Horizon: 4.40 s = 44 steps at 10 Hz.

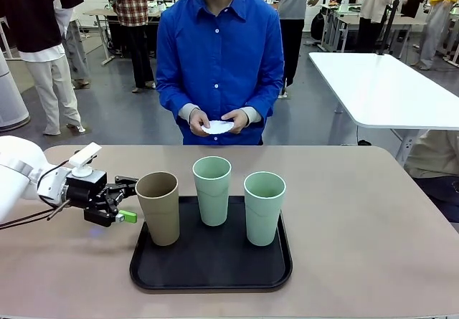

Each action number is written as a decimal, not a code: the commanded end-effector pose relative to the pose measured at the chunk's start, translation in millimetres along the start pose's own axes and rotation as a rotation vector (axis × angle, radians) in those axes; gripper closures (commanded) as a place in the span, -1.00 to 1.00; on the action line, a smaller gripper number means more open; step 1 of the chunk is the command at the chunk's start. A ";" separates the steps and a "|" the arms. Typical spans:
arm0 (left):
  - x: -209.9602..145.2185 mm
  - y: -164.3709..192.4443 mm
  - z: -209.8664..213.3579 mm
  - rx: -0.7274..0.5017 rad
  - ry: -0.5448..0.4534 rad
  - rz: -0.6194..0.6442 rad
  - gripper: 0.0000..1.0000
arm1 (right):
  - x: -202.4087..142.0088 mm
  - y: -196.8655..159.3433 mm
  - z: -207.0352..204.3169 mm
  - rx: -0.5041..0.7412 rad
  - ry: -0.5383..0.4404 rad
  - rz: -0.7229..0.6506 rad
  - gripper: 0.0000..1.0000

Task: Place coasters on the table and set cups on them.
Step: Pick up one Reusable plastic cup and place it on a coaster set by the human.

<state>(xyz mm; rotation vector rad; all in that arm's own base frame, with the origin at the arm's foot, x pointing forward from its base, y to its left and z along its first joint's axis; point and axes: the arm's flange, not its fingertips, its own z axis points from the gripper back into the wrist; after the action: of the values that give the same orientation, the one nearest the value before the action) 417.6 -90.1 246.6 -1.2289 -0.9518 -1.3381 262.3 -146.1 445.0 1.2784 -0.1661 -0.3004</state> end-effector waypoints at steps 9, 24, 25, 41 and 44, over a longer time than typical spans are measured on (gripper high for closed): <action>-11.8 7.7 -37.6 -0.060 0.004 -0.029 -1.00 | 0.1 0.8 -0.5 0.019 -0.003 0.004 -1.00; -14.1 9.5 -83.7 -0.129 0.014 -0.096 -1.00 | 0.1 0.8 -0.5 0.019 -0.003 0.004 -1.00; -13.4 10.0 -84.8 -0.131 0.006 -0.097 -1.00 | 0.1 0.8 -0.5 0.019 -0.003 0.004 -1.00; 169.0 -56.1 -8.6 0.011 0.008 -0.051 0.53 | 0.1 0.8 -0.5 0.019 -0.003 0.004 -1.00; 166.5 -49.4 -5.2 0.002 0.017 -0.082 0.53 | 0.1 0.8 -0.5 0.019 -0.003 0.004 -1.00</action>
<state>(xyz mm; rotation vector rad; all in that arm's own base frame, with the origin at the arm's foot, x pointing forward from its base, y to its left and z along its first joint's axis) 375.8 -117.6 418.3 -1.1935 -0.9864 -1.3998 262.4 -146.2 444.7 1.2787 -0.1650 -0.3011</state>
